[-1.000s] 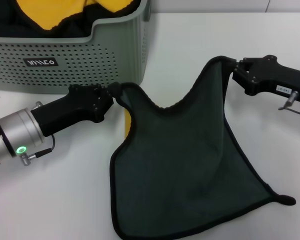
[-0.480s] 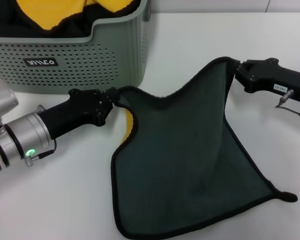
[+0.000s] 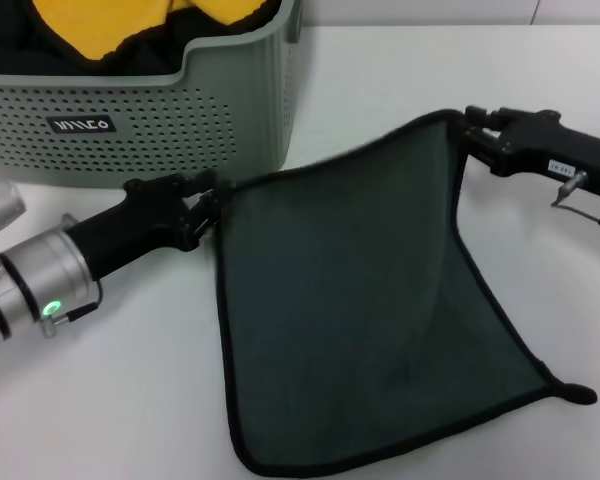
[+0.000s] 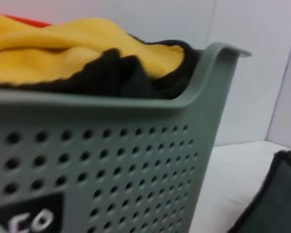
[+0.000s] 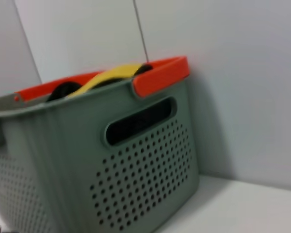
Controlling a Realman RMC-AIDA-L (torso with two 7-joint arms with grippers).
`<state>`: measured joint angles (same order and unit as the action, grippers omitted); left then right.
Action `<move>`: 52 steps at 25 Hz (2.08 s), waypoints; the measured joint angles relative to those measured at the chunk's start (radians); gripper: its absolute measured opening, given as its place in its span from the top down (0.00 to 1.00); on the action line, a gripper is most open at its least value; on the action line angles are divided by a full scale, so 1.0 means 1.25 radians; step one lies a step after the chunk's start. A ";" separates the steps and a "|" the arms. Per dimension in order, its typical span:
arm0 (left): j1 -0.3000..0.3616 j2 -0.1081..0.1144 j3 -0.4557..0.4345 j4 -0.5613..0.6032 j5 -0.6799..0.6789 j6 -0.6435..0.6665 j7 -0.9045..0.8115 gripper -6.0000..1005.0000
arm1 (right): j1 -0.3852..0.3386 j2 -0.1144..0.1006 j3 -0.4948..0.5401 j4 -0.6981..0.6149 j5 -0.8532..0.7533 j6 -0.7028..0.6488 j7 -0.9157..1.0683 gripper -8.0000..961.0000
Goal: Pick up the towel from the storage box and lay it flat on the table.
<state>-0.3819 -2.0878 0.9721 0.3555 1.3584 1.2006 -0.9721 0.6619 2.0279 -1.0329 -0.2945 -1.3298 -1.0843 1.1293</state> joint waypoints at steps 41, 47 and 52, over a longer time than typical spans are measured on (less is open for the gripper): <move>0.008 0.014 0.009 0.113 0.079 0.631 0.025 0.17 | -0.133 -0.020 -0.011 -0.301 -0.107 -0.722 -0.084 0.19; -0.005 0.011 0.009 0.108 0.092 0.629 0.025 0.17 | -0.127 -0.012 -0.012 -0.292 -0.122 -0.696 -0.086 0.19; -0.005 0.007 0.005 0.107 0.092 0.627 0.024 0.17 | -0.123 -0.011 -0.013 -0.267 -0.122 -0.685 -0.099 0.19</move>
<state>-0.3887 -2.0785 0.9781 0.4897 1.4739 1.9847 -0.9418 0.5079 2.0142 -1.0496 -0.6280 -1.4827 -1.9404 1.0050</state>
